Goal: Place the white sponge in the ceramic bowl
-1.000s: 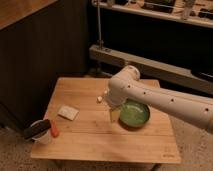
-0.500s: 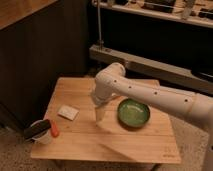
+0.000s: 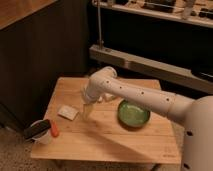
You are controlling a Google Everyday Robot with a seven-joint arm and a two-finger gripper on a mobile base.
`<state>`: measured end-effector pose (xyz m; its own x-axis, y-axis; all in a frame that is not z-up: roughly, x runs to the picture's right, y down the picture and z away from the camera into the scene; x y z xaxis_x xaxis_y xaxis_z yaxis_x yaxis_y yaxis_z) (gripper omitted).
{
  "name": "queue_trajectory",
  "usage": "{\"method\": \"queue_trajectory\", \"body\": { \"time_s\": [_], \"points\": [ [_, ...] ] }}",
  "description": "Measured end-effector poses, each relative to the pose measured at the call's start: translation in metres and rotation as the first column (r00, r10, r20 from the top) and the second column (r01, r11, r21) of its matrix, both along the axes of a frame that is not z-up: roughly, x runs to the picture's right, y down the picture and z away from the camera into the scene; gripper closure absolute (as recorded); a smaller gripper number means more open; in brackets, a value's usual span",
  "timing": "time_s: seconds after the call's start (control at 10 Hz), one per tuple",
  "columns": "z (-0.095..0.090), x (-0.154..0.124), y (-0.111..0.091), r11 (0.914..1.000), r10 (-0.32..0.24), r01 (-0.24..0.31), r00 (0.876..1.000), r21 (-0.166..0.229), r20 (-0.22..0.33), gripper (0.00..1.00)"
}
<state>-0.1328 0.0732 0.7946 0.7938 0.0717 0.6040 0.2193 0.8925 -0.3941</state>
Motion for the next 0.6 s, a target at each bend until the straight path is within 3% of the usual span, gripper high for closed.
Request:
{"method": "queue_trajectory", "body": {
  "time_s": [0.2, 0.3, 0.4, 0.6],
  "points": [
    [0.012, -0.02, 0.008, 0.9993, 0.035, -0.033, 0.998, -0.019, 0.059, 0.2],
    [0.019, -0.034, 0.013, 0.9995, 0.025, -0.024, 0.999, -0.019, 0.035, 0.2],
    [0.024, -0.047, 0.018, 0.9999, -0.01, 0.01, 1.0, -0.006, -0.018, 0.2],
    [0.033, -0.068, 0.033, 0.9933, -0.111, 0.114, 0.983, 0.017, -0.146, 0.2]
  ]
}}
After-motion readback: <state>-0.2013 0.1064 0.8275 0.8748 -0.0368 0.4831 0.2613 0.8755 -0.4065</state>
